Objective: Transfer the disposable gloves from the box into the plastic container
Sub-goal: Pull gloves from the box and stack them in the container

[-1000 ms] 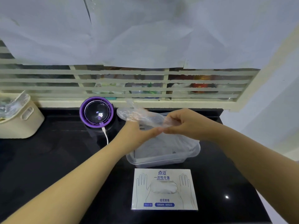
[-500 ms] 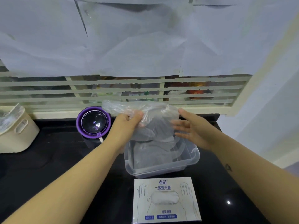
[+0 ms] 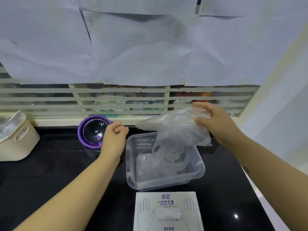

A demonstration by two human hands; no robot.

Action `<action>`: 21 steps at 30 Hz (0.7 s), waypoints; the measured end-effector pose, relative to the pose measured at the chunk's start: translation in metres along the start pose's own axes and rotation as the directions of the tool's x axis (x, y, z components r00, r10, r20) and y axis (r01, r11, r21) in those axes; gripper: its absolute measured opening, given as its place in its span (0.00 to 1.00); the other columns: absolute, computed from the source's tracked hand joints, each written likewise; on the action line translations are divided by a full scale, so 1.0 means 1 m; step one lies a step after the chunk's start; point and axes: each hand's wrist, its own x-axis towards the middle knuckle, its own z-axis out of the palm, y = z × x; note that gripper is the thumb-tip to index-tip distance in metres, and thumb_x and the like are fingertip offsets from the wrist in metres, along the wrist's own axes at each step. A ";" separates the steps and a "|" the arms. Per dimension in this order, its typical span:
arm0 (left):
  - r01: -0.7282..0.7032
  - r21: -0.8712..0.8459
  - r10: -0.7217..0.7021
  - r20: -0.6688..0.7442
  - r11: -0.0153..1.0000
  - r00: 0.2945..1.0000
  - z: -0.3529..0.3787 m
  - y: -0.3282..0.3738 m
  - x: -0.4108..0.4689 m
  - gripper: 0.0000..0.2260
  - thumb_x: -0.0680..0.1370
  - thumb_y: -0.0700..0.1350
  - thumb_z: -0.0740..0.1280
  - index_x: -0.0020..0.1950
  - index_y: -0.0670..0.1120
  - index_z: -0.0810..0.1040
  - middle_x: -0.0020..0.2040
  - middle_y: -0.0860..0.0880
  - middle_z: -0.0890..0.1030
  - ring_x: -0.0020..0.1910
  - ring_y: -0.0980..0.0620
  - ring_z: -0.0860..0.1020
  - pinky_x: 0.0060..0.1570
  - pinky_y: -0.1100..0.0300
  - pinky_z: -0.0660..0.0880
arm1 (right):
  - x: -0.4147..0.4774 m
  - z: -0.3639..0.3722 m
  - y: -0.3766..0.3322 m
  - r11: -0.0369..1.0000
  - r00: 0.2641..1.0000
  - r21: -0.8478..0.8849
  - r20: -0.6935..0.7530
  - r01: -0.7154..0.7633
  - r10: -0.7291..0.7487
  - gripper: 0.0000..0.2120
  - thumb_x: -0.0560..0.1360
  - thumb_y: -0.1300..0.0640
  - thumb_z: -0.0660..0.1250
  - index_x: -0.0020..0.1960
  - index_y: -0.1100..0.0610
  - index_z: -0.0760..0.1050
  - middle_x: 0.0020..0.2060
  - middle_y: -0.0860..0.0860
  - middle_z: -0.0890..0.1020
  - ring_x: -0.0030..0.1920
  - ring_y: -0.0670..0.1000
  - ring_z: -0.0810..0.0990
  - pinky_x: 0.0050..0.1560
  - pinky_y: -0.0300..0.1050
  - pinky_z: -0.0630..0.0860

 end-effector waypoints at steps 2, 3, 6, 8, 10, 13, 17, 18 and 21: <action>-0.242 0.142 0.234 0.065 0.960 0.970 0.000 0.016 -0.010 0.16 0.79 0.41 0.66 0.66 0.50 0.71 0.54 0.57 0.77 0.48 0.56 0.76 0.53 0.66 0.75 | 0.003 -0.001 -0.012 0.995 1.000 -0.093 0.007 0.018 -0.017 0.25 0.73 0.65 0.66 0.67 0.46 0.71 0.60 0.44 0.75 0.54 0.45 0.75 0.52 0.36 0.75; -0.331 0.175 0.299 0.187 0.927 0.936 0.002 0.026 -0.017 0.16 0.79 0.44 0.67 0.65 0.53 0.71 0.57 0.58 0.77 0.49 0.57 0.78 0.51 0.69 0.75 | 0.004 0.002 -0.020 0.989 0.999 -0.144 0.035 0.032 -0.027 0.27 0.73 0.65 0.66 0.69 0.47 0.69 0.62 0.44 0.73 0.51 0.43 0.75 0.46 0.31 0.73; -0.352 0.109 0.216 0.613 0.929 0.760 0.019 0.043 -0.032 0.30 0.72 0.61 0.69 0.72 0.60 0.63 0.65 0.61 0.74 0.59 0.60 0.78 0.61 0.57 0.74 | 0.003 0.019 -0.044 0.956 0.983 -0.273 0.176 0.106 -0.058 0.32 0.73 0.63 0.66 0.74 0.46 0.61 0.68 0.46 0.69 0.50 0.45 0.75 0.41 0.32 0.71; -0.176 0.005 0.113 0.750 0.984 0.652 0.030 0.049 -0.039 0.38 0.70 0.64 0.70 0.75 0.59 0.59 0.64 0.56 0.77 0.59 0.58 0.78 0.63 0.50 0.74 | -0.001 0.033 -0.058 0.956 0.953 -0.258 0.295 0.142 -0.062 0.35 0.74 0.61 0.66 0.76 0.45 0.56 0.71 0.47 0.65 0.58 0.47 0.73 0.49 0.37 0.73; -0.014 -0.116 0.104 0.816 0.993 0.569 0.034 0.050 -0.042 0.31 0.75 0.59 0.67 0.74 0.50 0.63 0.56 0.46 0.81 0.48 0.53 0.80 0.58 0.42 0.76 | -0.002 0.046 -0.064 0.990 0.917 -0.112 0.396 0.091 -0.040 0.39 0.75 0.63 0.67 0.77 0.45 0.50 0.73 0.48 0.63 0.53 0.45 0.77 0.50 0.38 0.77; 0.186 -0.171 0.043 0.837 0.968 0.545 0.033 0.044 -0.037 0.27 0.76 0.62 0.63 0.70 0.48 0.72 0.60 0.37 0.76 0.59 0.41 0.77 0.65 0.37 0.68 | -0.005 0.057 -0.059 0.963 0.855 0.229 0.519 -0.140 0.001 0.41 0.76 0.67 0.63 0.78 0.45 0.44 0.70 0.54 0.66 0.36 0.46 0.79 0.48 0.44 0.80; 0.408 -0.244 -0.106 0.736 0.880 0.669 0.032 0.030 -0.025 0.18 0.81 0.50 0.61 0.71 0.48 0.71 0.63 0.40 0.73 0.61 0.41 0.74 0.64 0.41 0.71 | -0.004 0.062 -0.044 0.891 0.840 0.397 0.541 -0.221 -0.033 0.37 0.77 0.69 0.54 0.77 0.44 0.44 0.74 0.53 0.59 0.37 0.52 0.78 0.53 0.53 0.79; 0.441 -0.263 -0.153 0.688 0.858 0.709 0.032 0.026 -0.022 0.15 0.83 0.47 0.59 0.69 0.49 0.72 0.64 0.41 0.76 0.61 0.41 0.77 0.61 0.39 0.73 | -0.003 0.061 -0.041 0.911 0.869 0.370 0.494 -0.182 -0.027 0.35 0.78 0.69 0.54 0.77 0.45 0.47 0.74 0.52 0.60 0.38 0.52 0.80 0.53 0.51 0.79; 0.515 -0.327 -0.240 0.609 0.792 0.756 0.029 0.018 -0.019 0.13 0.83 0.44 0.57 0.64 0.49 0.77 0.57 0.42 0.82 0.51 0.42 0.83 0.50 0.41 0.78 | -0.004 0.059 -0.034 0.994 0.959 0.088 0.271 0.068 -0.089 0.26 0.78 0.66 0.59 0.73 0.51 0.61 0.66 0.49 0.72 0.39 0.50 0.81 0.49 0.43 0.80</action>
